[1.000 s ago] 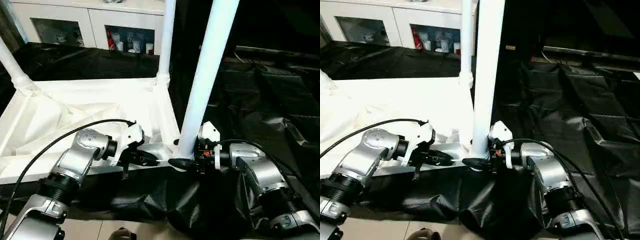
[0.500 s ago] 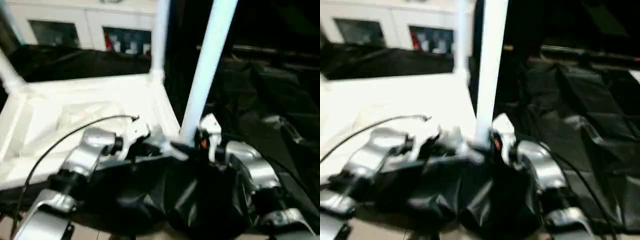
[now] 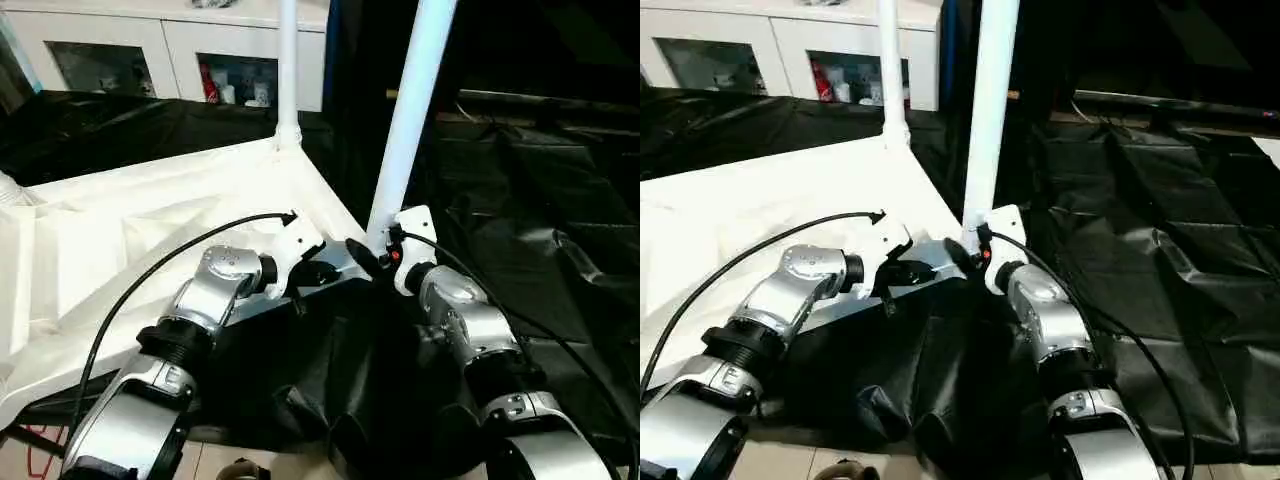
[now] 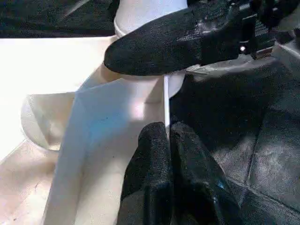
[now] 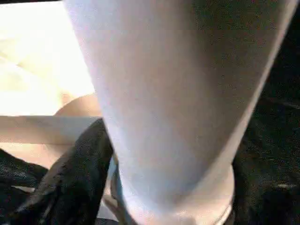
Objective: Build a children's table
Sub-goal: Rotate leg to tighten
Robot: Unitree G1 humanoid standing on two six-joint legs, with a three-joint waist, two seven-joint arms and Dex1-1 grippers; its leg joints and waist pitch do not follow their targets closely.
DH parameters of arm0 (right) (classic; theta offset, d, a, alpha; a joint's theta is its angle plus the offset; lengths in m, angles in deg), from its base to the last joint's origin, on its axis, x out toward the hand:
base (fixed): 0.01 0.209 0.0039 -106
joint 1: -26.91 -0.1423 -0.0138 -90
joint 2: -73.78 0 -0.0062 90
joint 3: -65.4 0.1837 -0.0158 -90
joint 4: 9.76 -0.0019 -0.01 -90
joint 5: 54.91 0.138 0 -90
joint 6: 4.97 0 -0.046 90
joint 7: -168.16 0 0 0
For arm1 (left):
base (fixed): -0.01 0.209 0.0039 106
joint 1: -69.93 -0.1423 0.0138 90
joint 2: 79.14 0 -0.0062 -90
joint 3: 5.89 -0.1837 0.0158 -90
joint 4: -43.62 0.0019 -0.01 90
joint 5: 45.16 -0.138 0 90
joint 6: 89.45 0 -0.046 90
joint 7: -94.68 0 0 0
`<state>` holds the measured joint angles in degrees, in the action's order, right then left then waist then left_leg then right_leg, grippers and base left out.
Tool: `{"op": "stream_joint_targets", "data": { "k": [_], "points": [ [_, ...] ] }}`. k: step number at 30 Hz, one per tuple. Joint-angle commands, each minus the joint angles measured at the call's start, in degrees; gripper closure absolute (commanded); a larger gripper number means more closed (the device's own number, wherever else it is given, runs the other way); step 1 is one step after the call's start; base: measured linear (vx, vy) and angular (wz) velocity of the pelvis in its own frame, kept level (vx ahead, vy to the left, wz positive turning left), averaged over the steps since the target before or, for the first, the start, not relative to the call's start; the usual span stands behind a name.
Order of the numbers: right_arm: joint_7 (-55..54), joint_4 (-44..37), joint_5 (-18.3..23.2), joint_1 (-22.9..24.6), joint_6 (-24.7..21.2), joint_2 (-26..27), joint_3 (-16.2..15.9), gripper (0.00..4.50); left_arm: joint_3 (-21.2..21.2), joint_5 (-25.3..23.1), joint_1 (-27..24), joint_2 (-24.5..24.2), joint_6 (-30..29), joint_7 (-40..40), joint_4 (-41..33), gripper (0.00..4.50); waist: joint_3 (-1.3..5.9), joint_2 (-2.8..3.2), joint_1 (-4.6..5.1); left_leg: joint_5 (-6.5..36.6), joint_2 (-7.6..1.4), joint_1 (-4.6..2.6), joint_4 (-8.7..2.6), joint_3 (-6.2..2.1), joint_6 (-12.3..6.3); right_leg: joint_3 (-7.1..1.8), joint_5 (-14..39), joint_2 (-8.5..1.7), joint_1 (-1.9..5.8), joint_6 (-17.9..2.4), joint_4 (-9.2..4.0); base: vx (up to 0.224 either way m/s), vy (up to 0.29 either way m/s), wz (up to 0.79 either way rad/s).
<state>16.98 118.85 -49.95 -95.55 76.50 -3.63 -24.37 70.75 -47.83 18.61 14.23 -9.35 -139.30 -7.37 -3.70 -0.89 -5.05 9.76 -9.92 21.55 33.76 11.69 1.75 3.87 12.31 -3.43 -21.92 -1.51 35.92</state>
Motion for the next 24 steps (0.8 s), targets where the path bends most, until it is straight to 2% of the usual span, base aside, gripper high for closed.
{"op": "stream_joint_targets", "data": {
  "k": [1,3,4,7,12,14,15,18,19,20,21,24],
  "points": [
    [8.2,-0.5,1.0,0.4,-0.4,2.5,-5.8,0.64,1.0,3.6,0.8,2.3,4.1,-1.1,-3.9,4.5,4.12,0.13,-0.02,9.8,-4.12,-1.23,-3.79,-2.19,-1.24,-3.58,5.5,-6.17,2.38,-12.7,-4.46,0.0,0.0,0.0],
    [11.3,-2.0,1.2,1.3,0.3,0.9,-6.6,0.55,0.6,3.9,0.1,1.6,4.1,-2.7,-4.8,4.5,4.21,0.01,-0.11,8.9,-4.11,-1.11,-3.62,-2.11,-1.98,-3.55,3.6,-6.2,2.53,-13.0,-4.24,0.0,0.0,0.0],
    [16.2,-4.7,1.9,2.8,0.5,-1.6,-7.7,0.55,0.0,4.4,-0.9,0.5,4.5,-5.4,-6.0,4.5,4.2,-0.22,-0.17,7.9,-4.15,-1.05,-3.64,-2.12,-2.71,-3.54,2.3,-6.17,2.63,-13.0,-4.15,0.0,0.0,0.0],
    [24.2,-9.3,3.2,5.5,0.0,-6.3,-9.5,0.55,-0.5,5.8,-2.7,-1.6,4.8,-10.2,-8.3,4.5,4.13,-0.07,-0.41,7.0,-4.18,-0.86,-3.47,-1.97,-4.29,-3.43,0.9,-6.03,2.63,-13.1,-4.08,0.0,0.0,0.0],
    [31.4,-11.6,4.5,7.0,0.2,-10.1,-9.3,0.55,-0.1,7.4,-4.0,-3.5,4.6,-14.7,-10.4,4.5,3.86,0.05,-0.55,10.9,-4.38,-1.17,-3.65,-2.0,-2.59,-3.38,8.5,-6.09,2.29,-12.9,-4.73,0.0,0.0,0.0],
    [32.4,-11.7,4.5,7.1,0.3,-10.7,-9.3,0.55,0.0,7.7,-4.3,-3.8,4.5,-15.5,-10.8,4.5,3.81,0.07,-0.73,11.5,-4.46,-1.24,-3.73,-2.03,-2.21,-3.46,9.7,-6.11,2.11,-12.8,-4.79,0.0,0.0,0.0],
    [33.9,-11.9,4.8,7.3,0.3,-11.6,-9.2,0.55,-0.2,8.1,-4.8,-4.8,3.6,-17.1,-11.9,4.5,3.81,-0.08,-0.83,11.3,-4.43,-1.23,-3.75,-2.03,-2.17,-3.45,9.8,-6.15,2.11,-12.7,-4.83,0.0,0.0,0.0],
    [35.9,-12.0,5.4,7.3,-0.3,-12.9,-9.2,0.55,-0.4,8.2,-5.7,-6.2,2.6,-19.0,-13.3,4.5,3.9,0.04,-1.18,10.2,-4.44,-1.16,-3.68,-1.98,-2.53,-3.43,8.1,-6.04,2.07,-12.8,-4.55,0.0,0.0,0.0],
    [36.2,-11.8,5.5,7.1,-0.5,-13.1,-9.3,0.55,-0.4,7.7,-5.9,-6.5,2.9,-18.7,-13.3,4.5,3.98,0.28,-1.28,9.9,-4.4,-1.17,-3.63,-1.95,-2.63,-3.43,7.3,-6.0,2.0,-12.9,-4.52,0.0,0.0,0.0],
    [36.5,-11.6,5.4,7.0,-0.5,-13.2,-9.3,0.8,-0.5,7.5,-6.0,-6.7,3.0,-18.9,-13.3,4.5,4.01,0.22,-1.38,9.8,-4.43,-1.2,-3.6,-1.94,-2.63,-3.44,6.9,-6.03,2.0,-13.0,-4.45,0.0,0.0,0.0],
    [36.6,-11.5,5.2,7.0,-0.4,-13.3,-9.3,0.87,-0.5,7.4,-6.1,-6.8,3.0,-19.2,-13.4,4.5,4.03,0.4,-1.49,9.5,-4.46,-1.21,-3.65,-2.01,-2.52,-3.37,6.3,-6.0,1.98,-13.2,-4.37,0.0,0.0,0.0],
    [37.1,-10.7,4.7,6.9,0.1,-13.2,-9.7,0.92,-0.9,6.9,-6.6,-7.1,3.0,-19.9,-13.4,4.5,4.04,0.26,-1.54,9.7,-4.42,-1.14,-3.62,-2.0,-2.38,-3.33,5.9,-6.07,2.05,-13.5,-4.32,0.0,0.0,0.0]
  ]
}}
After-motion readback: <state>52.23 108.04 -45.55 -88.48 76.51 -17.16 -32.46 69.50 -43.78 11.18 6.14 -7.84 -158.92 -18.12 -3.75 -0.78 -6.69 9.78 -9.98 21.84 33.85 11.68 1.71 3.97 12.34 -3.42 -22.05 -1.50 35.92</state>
